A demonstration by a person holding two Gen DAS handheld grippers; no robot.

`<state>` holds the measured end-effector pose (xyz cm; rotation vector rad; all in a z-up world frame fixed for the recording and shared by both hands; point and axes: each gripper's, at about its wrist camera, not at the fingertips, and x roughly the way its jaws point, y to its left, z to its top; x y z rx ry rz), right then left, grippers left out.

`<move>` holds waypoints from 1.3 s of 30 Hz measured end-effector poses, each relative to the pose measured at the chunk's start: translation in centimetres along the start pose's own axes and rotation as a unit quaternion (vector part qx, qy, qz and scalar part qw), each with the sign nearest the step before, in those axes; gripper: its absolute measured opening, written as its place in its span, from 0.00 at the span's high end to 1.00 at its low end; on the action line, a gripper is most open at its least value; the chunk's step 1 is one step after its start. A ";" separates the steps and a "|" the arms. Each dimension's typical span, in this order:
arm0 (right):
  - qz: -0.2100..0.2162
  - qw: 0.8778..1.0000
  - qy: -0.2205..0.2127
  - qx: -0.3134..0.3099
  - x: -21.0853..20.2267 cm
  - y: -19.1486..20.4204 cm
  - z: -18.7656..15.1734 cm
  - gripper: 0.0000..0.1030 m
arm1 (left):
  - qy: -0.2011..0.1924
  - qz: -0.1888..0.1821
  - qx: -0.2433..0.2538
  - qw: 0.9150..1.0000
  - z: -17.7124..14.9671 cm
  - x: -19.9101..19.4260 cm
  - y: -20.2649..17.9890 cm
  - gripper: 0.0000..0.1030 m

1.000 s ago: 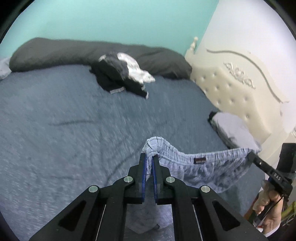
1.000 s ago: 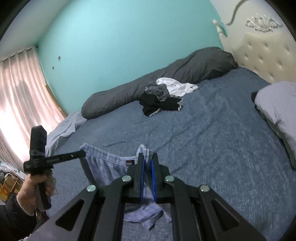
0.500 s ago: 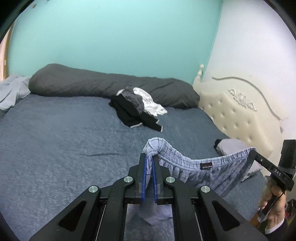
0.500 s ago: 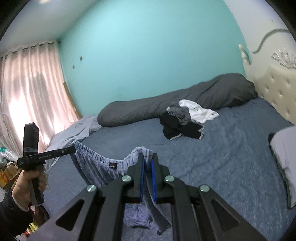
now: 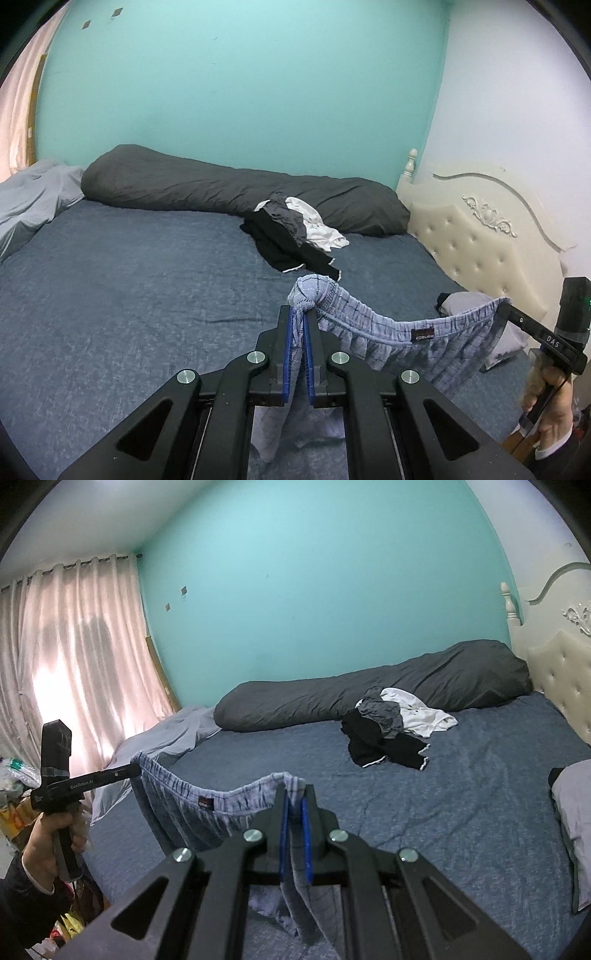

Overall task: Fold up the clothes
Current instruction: 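Hold the shorts up by the waistband between both grippers, letting them hang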

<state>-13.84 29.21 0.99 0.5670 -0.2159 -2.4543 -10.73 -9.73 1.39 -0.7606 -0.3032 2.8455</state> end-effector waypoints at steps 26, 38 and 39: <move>-0.033 0.996 0.067 0.040 10.7 -5.0 -4.4 0.94 | 0.082 0.026 -0.048 0.995 -4.9 13.3 5.2 0.94; -0.059 0.989 0.099 0.095 20.0 -10.7 -8.0 0.94 | 0.117 0.026 -0.078 0.990 -7.8 23.7 8.9 0.94; -0.061 0.988 0.102 0.097 20.5 -11.0 -8.3 0.94 | 0.118 0.026 -0.080 0.990 -8.1 24.3 9.1 0.94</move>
